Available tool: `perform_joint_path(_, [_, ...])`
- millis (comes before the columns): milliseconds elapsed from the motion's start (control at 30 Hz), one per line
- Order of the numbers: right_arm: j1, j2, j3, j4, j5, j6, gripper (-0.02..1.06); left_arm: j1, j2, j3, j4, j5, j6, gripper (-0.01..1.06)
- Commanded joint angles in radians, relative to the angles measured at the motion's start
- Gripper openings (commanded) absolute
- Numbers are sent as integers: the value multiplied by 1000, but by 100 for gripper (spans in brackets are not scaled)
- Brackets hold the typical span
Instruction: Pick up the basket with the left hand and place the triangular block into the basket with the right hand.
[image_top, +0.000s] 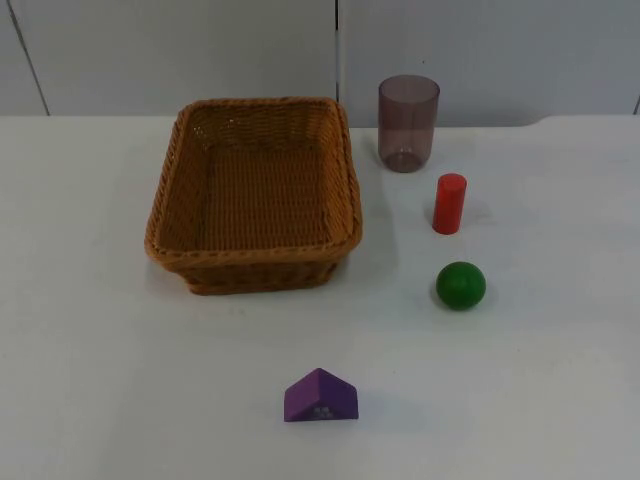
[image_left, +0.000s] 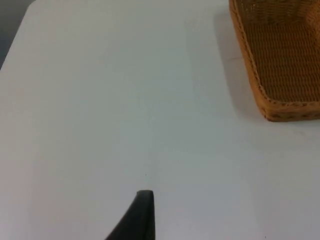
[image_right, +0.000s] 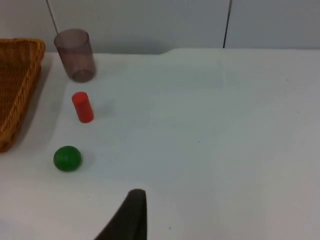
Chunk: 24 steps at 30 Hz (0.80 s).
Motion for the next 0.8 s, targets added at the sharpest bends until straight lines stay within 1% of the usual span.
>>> perform_joint_path(0, [-8, 65, -6, 6, -46, -6, 105, 5, 58, -27, -16, -44, 6, 105])
perform_joint_path(133, [-8, 177, -6, 6, -94, -6, 105, 5, 198, -68, -37, -85, 6, 105])
perform_joint_path(167, [-8, 177, -6, 6, -94, -6, 105, 5, 198, -68, -37, -85, 6, 105])
perform_joint_path(267, [-8, 260, -6, 6, -157, -6, 105, 5, 301, -95, -70, -100, 11, 105])
perform_joint_path(300, [-8, 283, -6, 0, -177, -6, 105, 5, 318, -98, -74, -103, 13, 105])
perform_joint_path(333, [-8, 311, -6, 0, -189, -6, 105, 5, 363, -98, -89, -125, 13, 105])
perform_joint_path(433, [-8, 356, -6, 0, -213, -6, 105, 5, 412, -98, -98, -149, 26, 105])
perform_joint_path(600, [-8, 460, -6, 0, -221, -6, 105, 5, 517, -98, -120, -175, 41, 105])
perform_joint_path(767, [-8, 500, -6, 0, -209, -6, 105, 5, 590, -98, -139, -202, 69, 105])
